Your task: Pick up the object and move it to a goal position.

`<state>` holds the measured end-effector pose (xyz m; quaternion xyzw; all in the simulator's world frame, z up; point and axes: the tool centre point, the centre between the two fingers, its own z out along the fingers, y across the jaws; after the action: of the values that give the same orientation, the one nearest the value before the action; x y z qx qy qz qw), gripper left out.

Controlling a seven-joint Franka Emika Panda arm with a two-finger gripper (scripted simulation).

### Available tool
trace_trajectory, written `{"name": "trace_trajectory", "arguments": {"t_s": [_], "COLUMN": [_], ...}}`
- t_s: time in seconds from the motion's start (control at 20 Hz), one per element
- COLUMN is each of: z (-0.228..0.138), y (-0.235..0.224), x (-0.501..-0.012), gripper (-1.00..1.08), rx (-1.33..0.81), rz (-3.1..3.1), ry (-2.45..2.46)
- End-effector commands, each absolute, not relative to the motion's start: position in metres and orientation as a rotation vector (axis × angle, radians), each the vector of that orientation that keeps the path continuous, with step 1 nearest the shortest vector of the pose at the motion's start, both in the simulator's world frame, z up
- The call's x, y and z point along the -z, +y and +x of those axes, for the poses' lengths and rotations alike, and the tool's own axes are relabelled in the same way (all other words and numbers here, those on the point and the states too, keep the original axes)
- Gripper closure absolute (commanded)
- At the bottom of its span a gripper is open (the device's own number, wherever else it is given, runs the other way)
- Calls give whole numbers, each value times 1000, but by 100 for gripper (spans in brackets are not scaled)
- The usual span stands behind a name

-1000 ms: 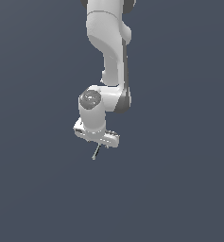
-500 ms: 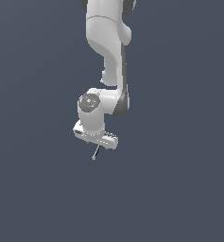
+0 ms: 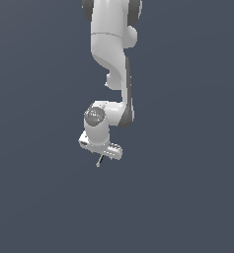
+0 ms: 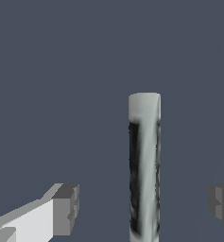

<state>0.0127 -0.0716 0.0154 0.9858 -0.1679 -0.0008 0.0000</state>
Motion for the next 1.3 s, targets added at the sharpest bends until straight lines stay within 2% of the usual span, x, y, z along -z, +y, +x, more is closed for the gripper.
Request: {"name": "trace_trajectory", "arguments": {"t_s": [0.0, 0.1, 0.15, 0.8, 1.25], "z": [14, 14, 14, 14, 10], "y": [-72, -72, -72, -73, -87], "x": [-10, -10, -10, -12, -51], "gripper": [-92, -92, 108, 108, 108], "rx": [0, 0, 0, 0, 1], "rz": [3097, 3097, 3097, 3097, 3097], "ry": [-528, -528, -528, -528, -529]}}
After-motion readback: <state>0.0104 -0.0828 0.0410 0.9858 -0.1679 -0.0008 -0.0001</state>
